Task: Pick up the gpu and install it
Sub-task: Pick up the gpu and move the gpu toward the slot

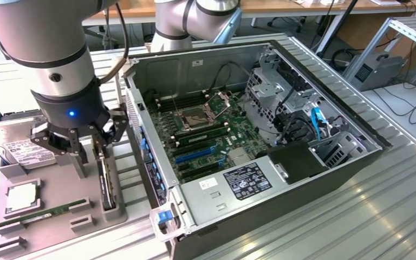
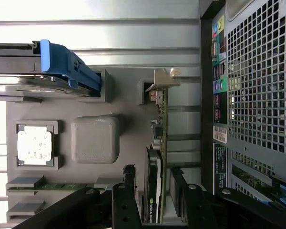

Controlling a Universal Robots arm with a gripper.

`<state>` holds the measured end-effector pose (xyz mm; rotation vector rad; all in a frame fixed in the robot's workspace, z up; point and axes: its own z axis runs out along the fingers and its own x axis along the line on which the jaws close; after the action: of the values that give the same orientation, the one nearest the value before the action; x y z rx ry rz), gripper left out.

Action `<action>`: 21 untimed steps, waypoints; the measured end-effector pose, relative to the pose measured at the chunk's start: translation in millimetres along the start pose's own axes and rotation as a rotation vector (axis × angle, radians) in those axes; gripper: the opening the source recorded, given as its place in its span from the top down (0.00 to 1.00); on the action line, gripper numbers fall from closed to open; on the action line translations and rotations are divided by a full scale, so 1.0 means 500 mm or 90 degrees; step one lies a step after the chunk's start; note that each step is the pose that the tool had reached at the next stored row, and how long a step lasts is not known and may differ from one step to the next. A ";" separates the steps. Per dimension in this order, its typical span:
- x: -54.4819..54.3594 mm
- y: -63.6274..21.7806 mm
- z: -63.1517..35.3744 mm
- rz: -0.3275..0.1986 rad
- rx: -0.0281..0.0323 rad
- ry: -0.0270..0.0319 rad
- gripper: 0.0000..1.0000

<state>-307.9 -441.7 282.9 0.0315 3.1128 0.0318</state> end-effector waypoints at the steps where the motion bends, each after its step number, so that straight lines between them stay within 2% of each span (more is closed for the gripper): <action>1: 0.000 0.000 0.001 0.000 0.0000 0.0000 0.58; 21: 0.001 0.000 0.021 0.000 0.0000 0.0000 0.58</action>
<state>-307.9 -441.7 272.4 0.0314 3.1128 0.0319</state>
